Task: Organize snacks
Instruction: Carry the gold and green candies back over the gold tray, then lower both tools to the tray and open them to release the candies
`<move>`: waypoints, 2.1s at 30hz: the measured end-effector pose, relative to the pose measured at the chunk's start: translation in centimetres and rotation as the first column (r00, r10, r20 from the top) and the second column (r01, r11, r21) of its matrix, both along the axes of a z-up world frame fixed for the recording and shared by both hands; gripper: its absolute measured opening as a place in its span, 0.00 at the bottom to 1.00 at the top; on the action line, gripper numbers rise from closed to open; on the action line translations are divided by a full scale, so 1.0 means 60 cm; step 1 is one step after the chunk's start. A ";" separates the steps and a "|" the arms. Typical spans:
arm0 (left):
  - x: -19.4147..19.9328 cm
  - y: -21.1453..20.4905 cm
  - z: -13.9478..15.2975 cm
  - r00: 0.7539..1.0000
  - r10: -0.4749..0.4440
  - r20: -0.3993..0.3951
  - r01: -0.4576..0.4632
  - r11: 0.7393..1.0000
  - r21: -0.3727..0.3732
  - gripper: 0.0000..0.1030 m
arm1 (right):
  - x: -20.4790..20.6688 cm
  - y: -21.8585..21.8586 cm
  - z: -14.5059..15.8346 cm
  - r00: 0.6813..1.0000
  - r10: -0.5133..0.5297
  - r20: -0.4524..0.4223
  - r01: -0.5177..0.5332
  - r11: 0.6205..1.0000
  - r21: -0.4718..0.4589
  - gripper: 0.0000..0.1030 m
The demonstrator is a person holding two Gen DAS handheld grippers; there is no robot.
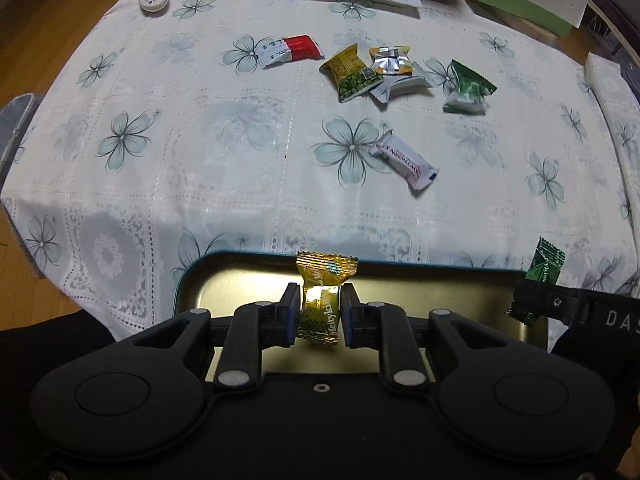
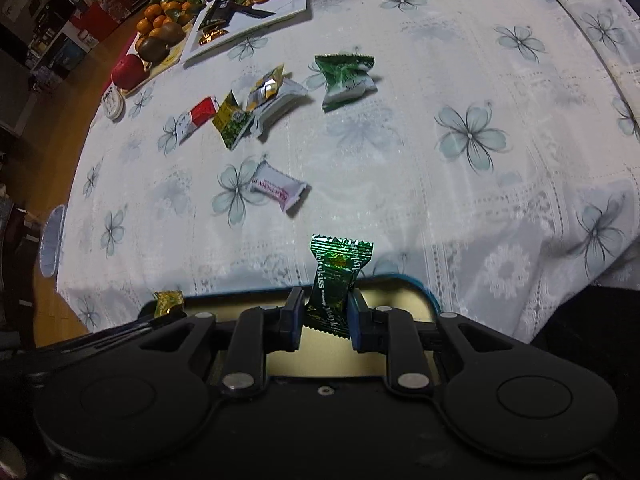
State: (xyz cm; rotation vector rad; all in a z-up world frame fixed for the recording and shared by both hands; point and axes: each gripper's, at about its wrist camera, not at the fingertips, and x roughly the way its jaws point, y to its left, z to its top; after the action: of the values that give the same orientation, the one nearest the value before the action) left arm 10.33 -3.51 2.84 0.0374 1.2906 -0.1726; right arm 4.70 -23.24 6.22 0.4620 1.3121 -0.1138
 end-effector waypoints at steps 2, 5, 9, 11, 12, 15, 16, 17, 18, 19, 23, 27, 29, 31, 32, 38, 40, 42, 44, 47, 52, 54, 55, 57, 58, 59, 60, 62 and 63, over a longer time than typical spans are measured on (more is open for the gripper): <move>-0.020 -0.005 0.000 1.000 -0.002 0.000 0.002 1.000 0.011 0.27 | -0.025 0.007 0.000 1.000 0.008 -0.002 -0.008 1.000 -0.013 0.23; -0.049 -0.012 -0.001 1.000 0.000 -0.004 0.001 1.000 0.017 0.27 | -0.061 0.010 0.001 1.000 0.012 0.002 -0.012 1.000 -0.013 0.23; -0.085 -0.025 -0.002 1.000 -0.005 -0.001 0.005 1.000 0.031 0.27 | -0.103 0.006 0.003 0.999 0.019 0.036 -0.019 1.000 0.004 0.23; -0.101 -0.029 -0.004 1.000 -0.004 -0.012 0.004 1.000 0.022 0.27 | -0.117 0.003 0.004 0.998 0.016 0.054 -0.016 1.000 -0.011 0.23; -0.108 -0.030 -0.006 1.000 -0.002 -0.021 0.002 1.000 0.014 0.27 | -0.125 0.001 0.006 0.998 0.016 0.067 -0.014 1.000 -0.026 0.23; -0.124 -0.030 -0.009 0.999 0.017 -0.034 -0.017 1.000 0.012 0.27 | -0.137 -0.004 0.006 0.996 0.015 0.084 -0.010 0.998 -0.058 0.23; -0.128 -0.031 -0.010 0.999 0.021 -0.033 -0.020 1.000 0.019 0.27 | -0.140 -0.005 0.005 0.996 0.017 0.088 -0.012 0.998 -0.058 0.23; -0.130 -0.031 -0.010 0.999 0.024 -0.030 -0.023 0.999 0.030 0.27 | -0.141 -0.007 0.003 0.996 0.020 0.089 -0.016 0.999 -0.051 0.23; -0.132 -0.031 -0.010 0.999 0.029 -0.025 -0.028 0.999 0.038 0.27 | -0.143 -0.008 0.000 0.996 0.024 0.086 -0.020 0.999 -0.039 0.23; -0.133 -0.030 -0.009 0.999 0.035 -0.019 -0.034 0.998 0.043 0.27 | -0.143 -0.009 -0.003 0.996 0.025 0.081 -0.023 0.999 -0.026 0.23; -0.135 -0.026 -0.006 0.998 0.055 -0.005 -0.055 0.997 0.044 0.27 | -0.145 -0.010 -0.010 0.997 0.031 0.073 -0.031 0.999 0.010 0.23; -0.136 -0.028 -0.002 0.998 0.057 0.005 -0.057 0.997 0.042 0.27 | -0.152 -0.007 -0.004 0.995 0.039 0.096 -0.040 0.999 0.009 0.23; -0.138 -0.030 -0.001 0.999 0.054 0.010 -0.054 0.997 0.050 0.27 | -0.153 -0.007 -0.004 0.994 0.042 0.098 -0.044 0.999 0.015 0.24; -0.139 -0.033 -0.001 0.999 0.051 0.011 -0.051 0.997 0.058 0.27 | -0.152 -0.008 -0.005 0.995 0.043 0.092 -0.046 0.999 0.027 0.24; -0.139 -0.034 -0.002 0.999 0.050 0.008 -0.051 0.997 0.060 0.27 | -0.151 -0.009 -0.007 0.996 0.041 0.085 -0.043 0.999 0.030 0.25; -0.142 -0.041 -0.007 0.999 0.036 -0.002 -0.036 0.997 0.070 0.30 | -0.154 -0.011 -0.005 0.995 0.036 0.095 -0.039 0.999 0.035 0.31; -0.142 -0.041 -0.008 0.999 0.034 -0.005 -0.034 0.997 0.070 0.32 | -0.154 -0.008 -0.005 0.994 0.045 0.097 -0.048 0.998 0.029 0.33; -0.142 -0.040 -0.008 0.999 0.035 -0.005 -0.034 0.997 0.071 0.33 | -0.153 -0.005 -0.005 0.994 0.053 0.095 -0.055 0.998 0.023 0.34; -0.142 -0.039 -0.007 0.999 0.037 -0.003 -0.036 0.997 0.072 0.33 | -0.152 -0.004 -0.006 0.994 0.059 0.092 -0.061 0.998 0.019 0.35; -0.141 -0.037 -0.008 0.999 0.040 -0.004 -0.039 0.997 0.073 0.33 | -0.152 -0.003 -0.006 0.994 0.065 0.092 -0.067 0.998 0.020 0.37; -0.141 -0.035 -0.007 0.999 0.040 -0.002 -0.040 0.996 0.075 0.33 | -0.152 0.001 -0.006 0.993 0.071 0.091 -0.072 0.997 0.009 0.39; -0.141 -0.035 -0.008 0.999 0.041 -0.003 -0.040 0.996 0.075 0.33 | -0.151 0.001 -0.007 0.994 0.071 0.087 -0.073 0.997 0.011 0.39; -0.141 -0.035 -0.008 0.999 0.041 -0.005 -0.041 0.996 0.074 0.33 | -0.150 0.001 -0.008 0.994 0.072 0.086 -0.073 0.997 0.012 0.39; -0.142 -0.034 -0.008 0.999 0.042 -0.007 -0.041 0.996 0.074 0.33 | -0.150 0.001 -0.008 0.994 0.073 0.084 -0.074 0.997 0.010 0.39; -0.141 -0.033 -0.009 0.999 0.041 -0.007 -0.041 0.996 0.075 0.33 | -0.150 0.002 -0.008 0.994 0.074 0.084 -0.075 0.997 0.008 0.39; -0.141 -0.033 -0.010 0.999 0.041 -0.007 -0.040 0.996 0.076 0.33 | -0.150 0.002 -0.009 0.994 0.076 0.083 -0.077 0.997 0.007 0.39; -0.141 -0.033 -0.011 0.999 0.041 -0.009 -0.040 0.996 0.077 0.33 | -0.149 0.004 -0.009 0.993 0.079 0.083 -0.080 0.997 0.007 0.40; -0.141 -0.033 -0.013 0.999 0.042 -0.014 -0.041 0.996 0.076 0.33 | -0.148 0.005 -0.011 0.993 0.083 0.079 -0.084 0.996 0.008 0.40; -0.141 -0.033 -0.014 0.999 0.043 -0.016 -0.042 0.996 0.077 0.33 | -0.148 0.005 -0.011 0.994 0.084 0.076 -0.085 0.996 0.009 0.40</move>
State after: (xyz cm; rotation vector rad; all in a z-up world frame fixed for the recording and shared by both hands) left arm 1.87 -5.48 2.01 0.0744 1.3142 -0.0871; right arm -4.18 -22.94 5.54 0.4165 1.2562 -0.0178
